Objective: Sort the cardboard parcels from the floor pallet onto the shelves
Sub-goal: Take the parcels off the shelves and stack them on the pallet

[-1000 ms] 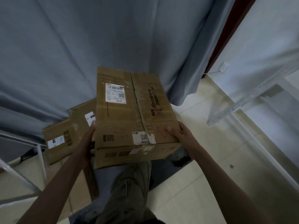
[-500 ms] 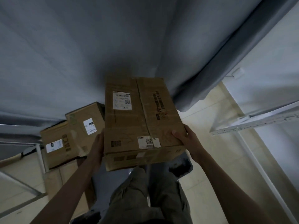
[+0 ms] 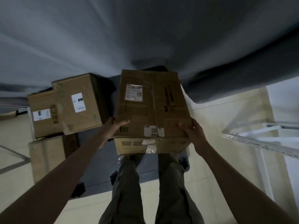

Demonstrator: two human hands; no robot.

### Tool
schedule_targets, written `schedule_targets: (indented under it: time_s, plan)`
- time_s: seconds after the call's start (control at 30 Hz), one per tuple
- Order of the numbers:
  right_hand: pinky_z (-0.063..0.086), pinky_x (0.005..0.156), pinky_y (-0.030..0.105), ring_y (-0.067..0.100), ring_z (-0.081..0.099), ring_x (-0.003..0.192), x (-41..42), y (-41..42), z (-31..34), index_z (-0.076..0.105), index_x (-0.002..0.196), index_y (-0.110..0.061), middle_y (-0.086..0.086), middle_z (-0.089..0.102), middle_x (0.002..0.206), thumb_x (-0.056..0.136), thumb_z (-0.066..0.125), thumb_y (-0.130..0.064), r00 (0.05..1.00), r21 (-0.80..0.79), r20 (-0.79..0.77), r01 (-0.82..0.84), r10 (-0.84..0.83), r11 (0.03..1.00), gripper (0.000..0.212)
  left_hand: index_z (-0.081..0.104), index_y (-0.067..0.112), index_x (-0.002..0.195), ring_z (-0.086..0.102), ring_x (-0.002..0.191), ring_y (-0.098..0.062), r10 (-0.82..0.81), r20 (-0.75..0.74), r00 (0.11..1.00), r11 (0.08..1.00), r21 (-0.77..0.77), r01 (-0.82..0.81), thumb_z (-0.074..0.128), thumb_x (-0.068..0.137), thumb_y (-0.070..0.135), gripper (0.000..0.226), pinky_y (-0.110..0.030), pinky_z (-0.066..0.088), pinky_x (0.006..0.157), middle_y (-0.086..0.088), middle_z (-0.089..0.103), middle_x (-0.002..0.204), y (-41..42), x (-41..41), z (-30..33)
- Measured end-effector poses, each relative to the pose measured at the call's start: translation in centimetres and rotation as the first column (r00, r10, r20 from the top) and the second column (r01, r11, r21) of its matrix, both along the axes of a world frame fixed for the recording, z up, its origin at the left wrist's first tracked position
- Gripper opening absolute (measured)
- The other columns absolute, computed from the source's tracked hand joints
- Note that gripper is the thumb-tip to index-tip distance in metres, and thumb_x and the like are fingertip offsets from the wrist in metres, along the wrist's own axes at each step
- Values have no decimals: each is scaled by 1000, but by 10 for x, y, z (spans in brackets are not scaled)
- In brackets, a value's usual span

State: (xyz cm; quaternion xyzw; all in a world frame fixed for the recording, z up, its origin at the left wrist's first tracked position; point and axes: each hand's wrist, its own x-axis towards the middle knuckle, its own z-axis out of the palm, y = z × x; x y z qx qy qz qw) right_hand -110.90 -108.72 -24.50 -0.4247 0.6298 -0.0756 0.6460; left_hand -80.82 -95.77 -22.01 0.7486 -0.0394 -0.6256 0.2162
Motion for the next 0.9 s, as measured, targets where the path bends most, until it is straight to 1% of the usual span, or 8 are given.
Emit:
schedule_targets:
  time_s: [0.1, 0.27, 0.4, 0.53, 0.6, 0.73, 0.83, 0.9]
  plan:
    - [57, 75, 24, 6, 69, 97, -1, -47, -63, 59, 126, -36, -16, 70, 111, 86, 76, -41, 998, 10, -32, -50, 51, 999, 44, 45, 31, 131, 64, 99, -16, 7, -23, 1000, 1000, -22, -8, 71, 84, 50, 57, -30, 49, 73, 1, 65, 116, -27, -8, -62]
    - [52, 79, 23, 4, 64, 102, 3, -106, -175, 56, 124, -40, -20, 66, 110, 85, 77, -42, 993, -29, -41, -114, 113, 993, 45, 53, 24, 132, 65, 114, -26, 71, -72, 995, 996, -56, -75, 70, 89, 36, 48, -45, 49, 104, -7, 69, 123, -55, -8, -182]
    - [51, 83, 25, 3, 60, 108, 13, -129, -242, 50, 133, -38, -20, 62, 119, 87, 74, -41, 987, -73, -16, -161, 160, 984, 52, 54, 36, 120, 71, 99, -17, 22, -72, 997, 992, -121, -30, 64, 91, 35, 31, -38, 52, 87, 4, 76, 104, -68, -4, -250]
    - [54, 87, 25, 8, 60, 118, 19, -145, -306, 46, 147, -32, -13, 61, 133, 87, 73, -43, 986, -66, -10, -165, 165, 984, 67, 44, 28, 141, 65, 113, -20, -15, -22, 1000, 988, -152, 11, 74, 80, 44, 70, -45, 49, 100, -2, 67, 123, -81, 0, -308]
    - [55, 84, 20, 8, 59, 121, 23, -146, -335, 44, 148, -32, -15, 61, 133, 90, 72, -40, 982, -65, -20, -191, 190, 979, 66, 39, 23, 147, 59, 120, -22, -24, 47, 999, 991, -132, 30, 72, 84, 37, 73, -43, 47, 103, -4, 60, 132, -84, 0, -339]
    - [48, 106, 47, 25, 51, 130, 37, -138, -390, 37, 152, -31, -3, 54, 139, 98, 62, -26, 948, -45, -187, -271, 259, 961, 59, 25, 27, 156, 52, 128, -23, -41, 77, 996, 999, -24, 43, 71, 88, 11, 83, -42, 43, 107, -1, 52, 142, -83, -4, -395]
    - [48, 96, 39, 28, 53, 123, 44, -128, -411, 36, 150, -35, -3, 56, 122, 97, 52, -16, 908, -30, -306, -308, 285, 951, 58, 13, 33, 159, 48, 135, -24, -30, 88, 996, 1000, 10, 29, 71, 89, 8, 94, -47, 45, 109, 1, 43, 152, -75, -6, -424]
    - [48, 98, 37, 27, 53, 125, 47, -121, -412, 29, 154, -35, 1, 56, 133, 99, 52, -19, 898, -24, -341, -305, 279, 952, 62, 12, 38, 158, 48, 134, -23, -27, 103, 994, 1000, 11, 26, 70, 90, 12, 93, -47, 46, 106, 3, 40, 154, -71, -5, -434]
